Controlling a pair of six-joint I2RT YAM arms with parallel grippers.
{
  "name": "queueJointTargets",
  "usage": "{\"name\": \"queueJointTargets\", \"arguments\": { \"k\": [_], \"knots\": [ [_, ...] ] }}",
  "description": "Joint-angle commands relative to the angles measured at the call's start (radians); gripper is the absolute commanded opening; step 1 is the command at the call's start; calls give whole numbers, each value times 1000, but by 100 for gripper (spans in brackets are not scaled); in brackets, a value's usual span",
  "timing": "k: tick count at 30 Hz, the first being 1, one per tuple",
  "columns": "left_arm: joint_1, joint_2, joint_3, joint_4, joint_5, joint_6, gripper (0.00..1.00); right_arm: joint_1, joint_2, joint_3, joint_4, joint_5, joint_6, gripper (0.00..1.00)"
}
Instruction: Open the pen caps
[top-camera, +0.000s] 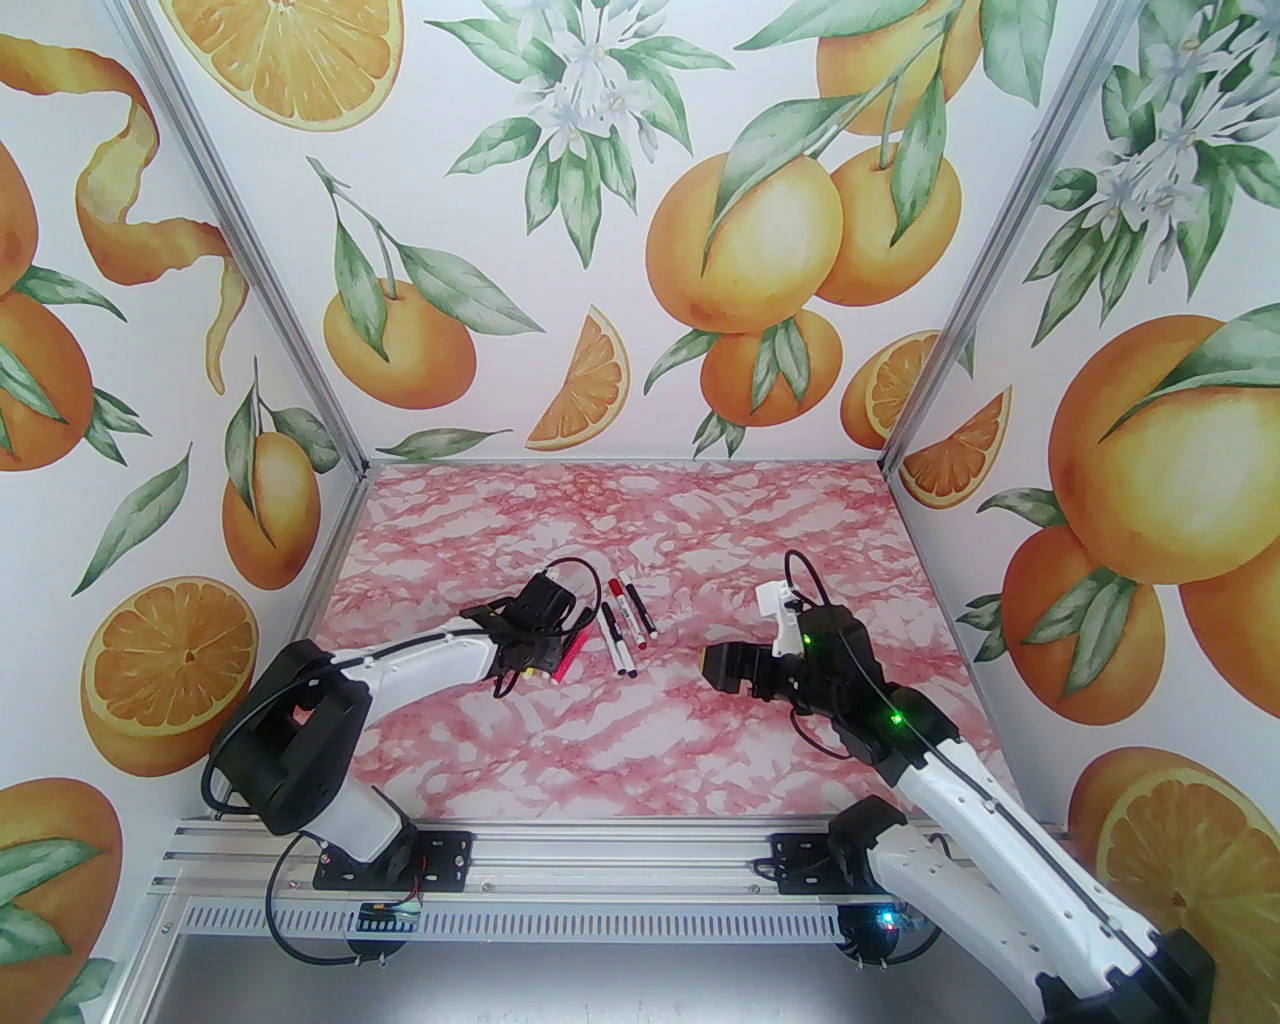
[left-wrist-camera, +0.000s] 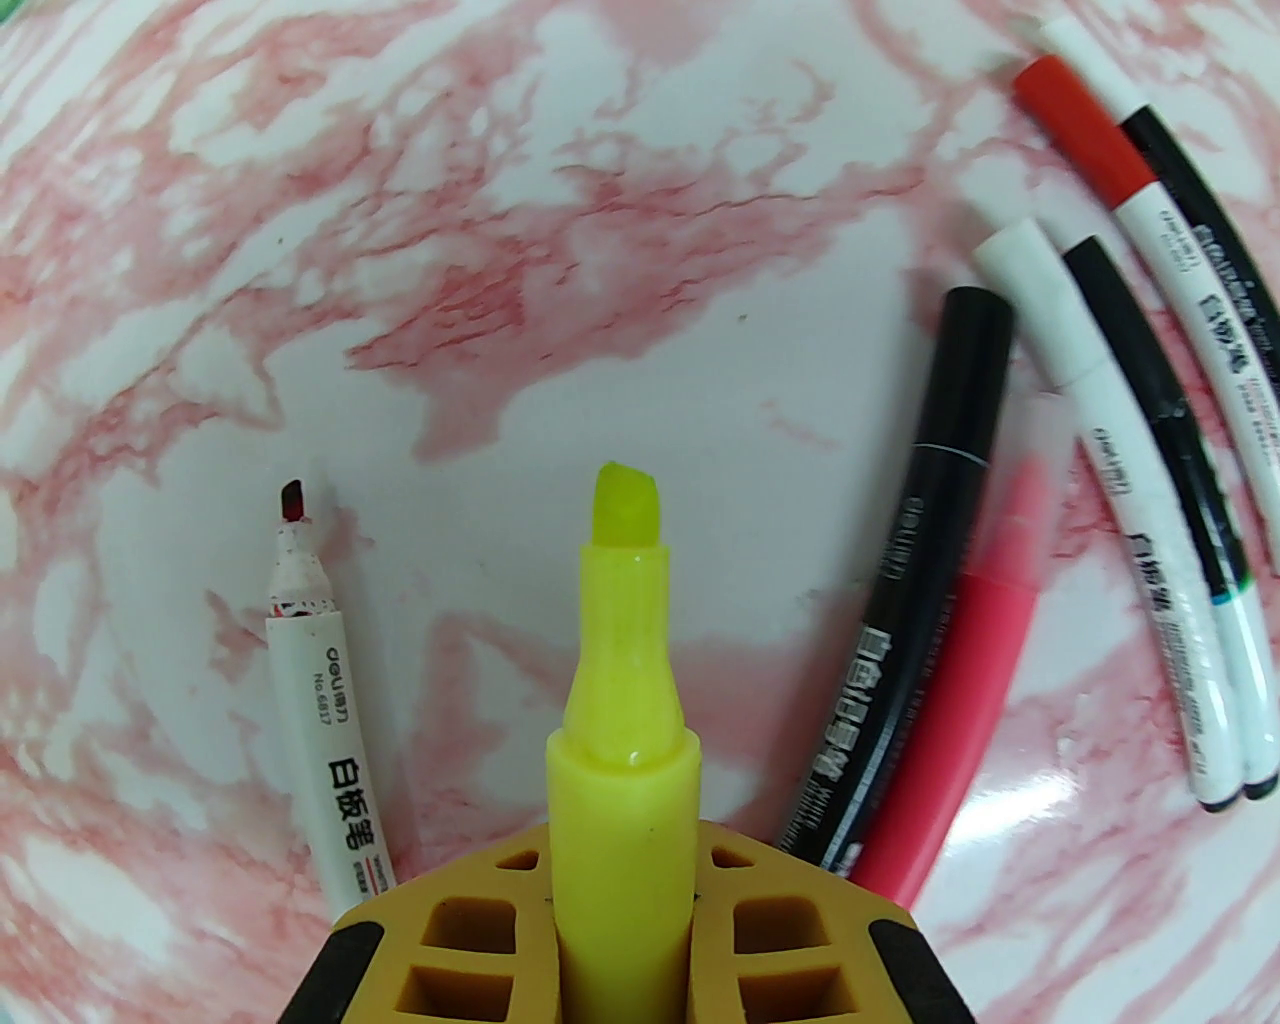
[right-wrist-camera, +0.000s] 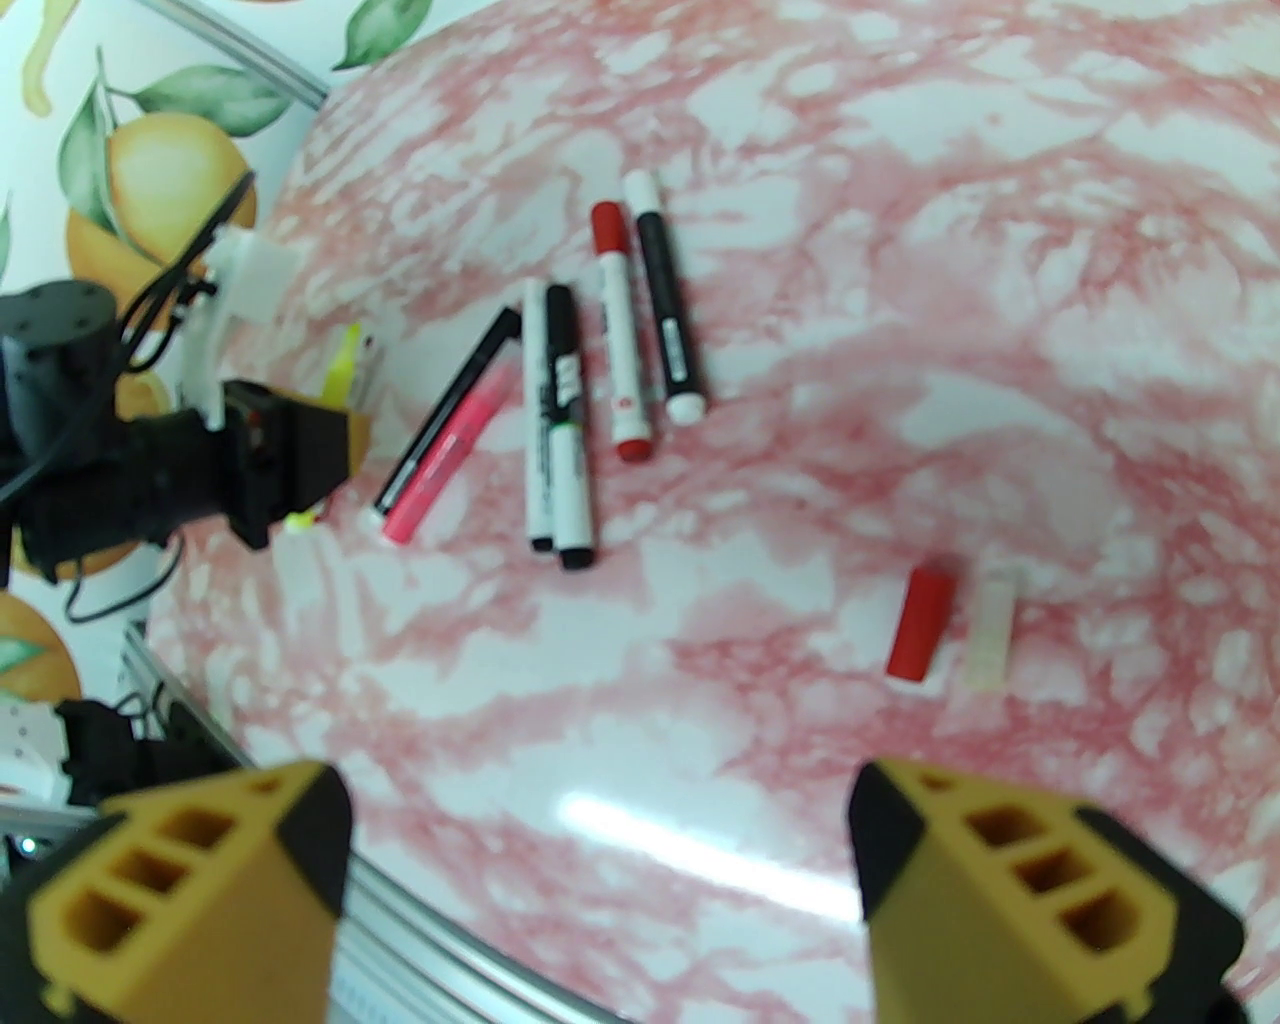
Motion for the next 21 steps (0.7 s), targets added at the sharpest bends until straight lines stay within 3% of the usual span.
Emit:
{"name": "queueJointTargets", "arguments": {
  "k": [1, 12, 21],
  "knots": [
    [9, 21, 6, 24, -40, 6, 11, -3, 3, -16, 35, -22, 15, 87],
    [13, 68, 15, 15, -80, 0, 11, -4, 13, -25, 38, -11, 26, 87],
    [13, 69, -1, -1, -112, -22, 23, -2, 13, -30, 44, -11, 28, 87]
  ]
}}
